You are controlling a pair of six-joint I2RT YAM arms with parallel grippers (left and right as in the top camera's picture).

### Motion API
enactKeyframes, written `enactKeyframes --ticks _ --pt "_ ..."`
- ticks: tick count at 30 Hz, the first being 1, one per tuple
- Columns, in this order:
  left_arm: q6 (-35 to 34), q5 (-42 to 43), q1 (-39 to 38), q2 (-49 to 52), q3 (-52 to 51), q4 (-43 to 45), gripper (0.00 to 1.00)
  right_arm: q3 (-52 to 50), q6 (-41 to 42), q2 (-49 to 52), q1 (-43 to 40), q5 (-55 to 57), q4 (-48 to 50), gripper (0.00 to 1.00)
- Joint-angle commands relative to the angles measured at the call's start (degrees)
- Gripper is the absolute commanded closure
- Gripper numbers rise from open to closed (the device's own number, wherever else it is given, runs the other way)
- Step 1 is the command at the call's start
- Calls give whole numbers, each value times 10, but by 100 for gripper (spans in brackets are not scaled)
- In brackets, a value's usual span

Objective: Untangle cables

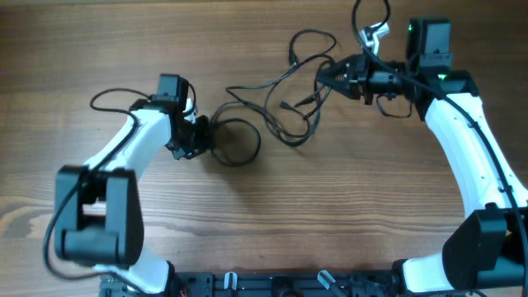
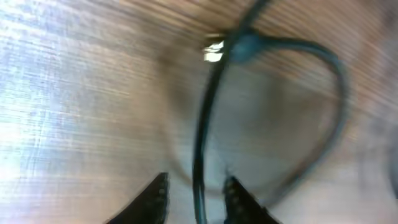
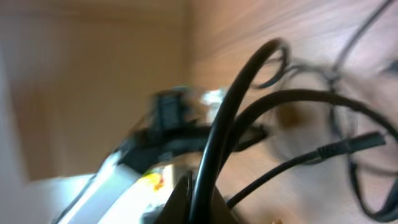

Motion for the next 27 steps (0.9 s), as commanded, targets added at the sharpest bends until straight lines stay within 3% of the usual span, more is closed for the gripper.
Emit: enactKeyframes --ticks 1,2,3,5,8,16,20,23,27 --pt "44 73 1 -112 62 -34 52 1 -108 -11 1 131 -41 95" --pt "44 86 1 -137 66 -35 43 1 -119 -11 4 139 -50 91" --pt "44 95 1 -163 67 -32 38 1 -131 -11 9 148 -61 78" --pt "42 96 1 -204 67 -32 34 1 -136 -11 21 184 -82 35" --pt "39 96 1 -236 67 -37 30 1 -135 -11 34 267 -115 3" --pt "22 91 -34 -202 66 -38 27 1 -112 -11 35 459 -171 0" --pt "-6 87 -67 -173 66 -14 25 1 -119 -11 35 487 -176 0" --pt "-46 84 -96 -152 66 23 25 1 -119 -11 35 487 -176 0" --pt "-166 23 -126 -124 66 59 25 1 -119 -11 35 487 -177 0"
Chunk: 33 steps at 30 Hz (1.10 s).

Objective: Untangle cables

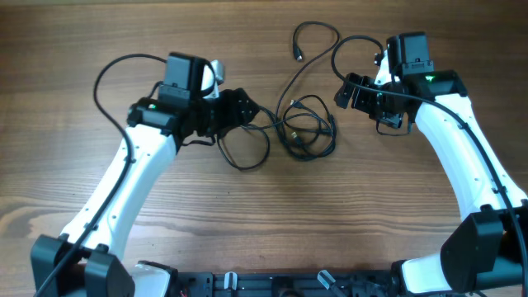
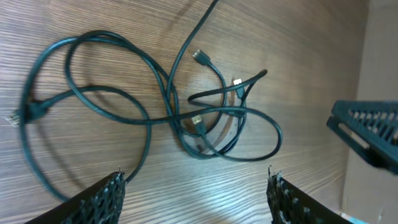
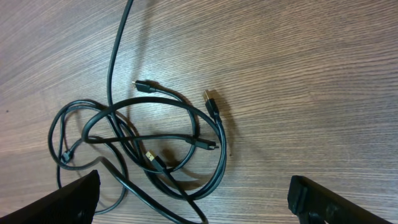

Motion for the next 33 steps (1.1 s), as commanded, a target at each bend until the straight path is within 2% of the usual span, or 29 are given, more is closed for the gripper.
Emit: enactKeyframes --ticks 1,5,14,23,33 --pt "-130 -75 -25 27 2 16 25 1 -2 -11 -1 14 -1 0" --pt "-198 -113 -36 57 2 17 29 1 -11 -11 -1 14 -1 0" --pt "-262 -119 -38 133 2 49 46 1 -13 -11 -1 14 -2 0" --pt "-261 -119 -52 180 2 48 48 1 -13 -11 -1 14 0 0" --pt "-261 -143 -80 182 2 51 48 1 -15 -11 -1 14 -5 0"
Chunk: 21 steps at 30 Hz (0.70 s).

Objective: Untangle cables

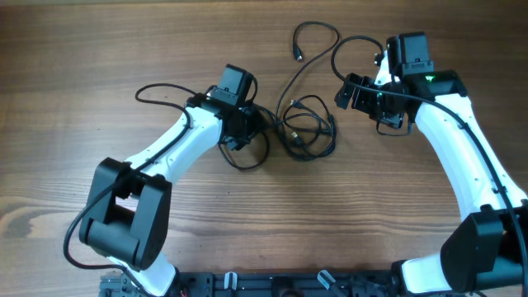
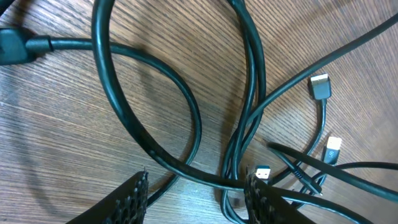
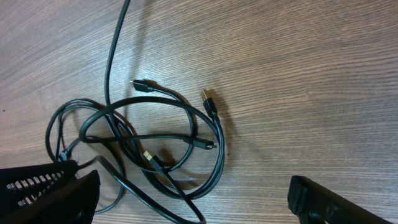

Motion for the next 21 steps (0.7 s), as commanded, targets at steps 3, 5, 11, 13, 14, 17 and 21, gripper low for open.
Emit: enactKeyframes --ticks 3,5,11,13,14,17,21 --pt "-5 -21 -3 7 2 2 48 1 -12 -11 -1 12 -1 0" --pt "-5 -28 -3 7 2 2 48 1 -12 -11 -1 12 -1 0" --pt "-5 -31 -3 7 2 2 48 1 -12 -11 -1 12 1 0" --pt "-5 -33 -3 7 2 2 48 1 -10 -11 -1 12 3 0" --pt "-5 -33 -3 7 2 3 48 1 -10 -11 -1 12 5 0" --pt "-5 -33 -3 7 2 2 48 1 -10 -11 -1 11 18 0" --pt "-5 -33 -3 7 2 -1 48 1 -10 -11 -1 -5 26 0"
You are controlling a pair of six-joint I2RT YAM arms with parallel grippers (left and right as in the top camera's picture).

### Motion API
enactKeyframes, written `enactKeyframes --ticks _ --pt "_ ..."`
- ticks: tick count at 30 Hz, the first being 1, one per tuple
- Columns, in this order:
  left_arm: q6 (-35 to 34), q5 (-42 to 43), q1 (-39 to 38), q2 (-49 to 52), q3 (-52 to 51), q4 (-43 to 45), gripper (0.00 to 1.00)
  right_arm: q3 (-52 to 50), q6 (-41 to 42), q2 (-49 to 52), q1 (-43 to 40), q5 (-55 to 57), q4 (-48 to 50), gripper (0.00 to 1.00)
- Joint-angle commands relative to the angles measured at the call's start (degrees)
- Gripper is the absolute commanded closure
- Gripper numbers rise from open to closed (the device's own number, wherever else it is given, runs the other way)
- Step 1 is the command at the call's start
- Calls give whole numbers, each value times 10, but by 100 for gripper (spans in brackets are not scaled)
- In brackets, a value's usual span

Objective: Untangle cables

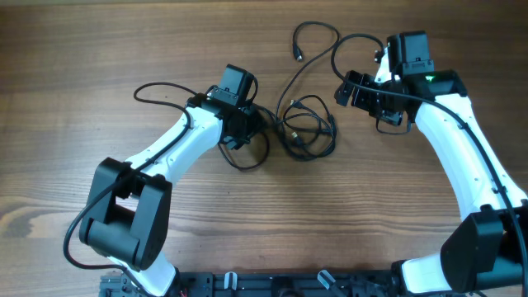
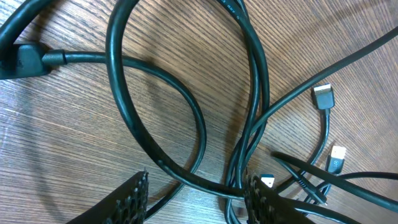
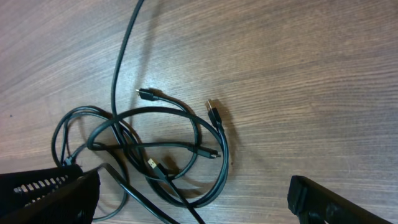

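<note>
A tangle of black cables (image 1: 307,132) lies mid-table, with a wider loop (image 1: 245,150) at its left and a thin strand (image 1: 318,31) running to the back. My left gripper (image 1: 252,128) is low at that loop. In the left wrist view it (image 2: 198,202) is open, and thick strands (image 2: 200,134) and silver plugs (image 2: 323,96) run between and past its fingers. My right gripper (image 1: 351,91) hangs above the table, right of the tangle. In its own view it (image 3: 196,199) is wide open and empty, with the tangle (image 3: 155,145) below.
The wooden table (image 1: 371,214) carries only the cables. A thin black lead (image 1: 153,89) loops beside the left arm. The arm bases (image 1: 272,285) stand along the front edge.
Almost nothing differs. The cables sit slightly further right and lower in both wrist views. Both grippers are still open and the tangle lies as before.
First my left gripper was at the left with a cable between its fingers, and my right gripper held a strand up at the back right. Then both were open and raised, with the cables in one tangle mid-table. Since then my left gripper has been low at the left loop.
</note>
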Motion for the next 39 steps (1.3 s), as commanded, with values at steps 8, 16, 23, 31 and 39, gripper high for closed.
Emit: enactKeyframes --ticks 8,16,23,31,39 --pt "-5 -12 -3 7 2 -2 52 1 -7 -11 -1 -27 3 0" --pt "-5 -27 -24 7 2 -1 52 1 11 -11 -1 -27 16 0" --pt "-5 -27 -29 7 2 -2 52 1 34 -11 -1 -23 40 0" --pt "-5 -28 -29 7 2 -2 52 1 38 -11 -1 12 40 0" --pt "-5 -52 -29 7 2 -2 56 1 55 -11 -1 7 40 0"
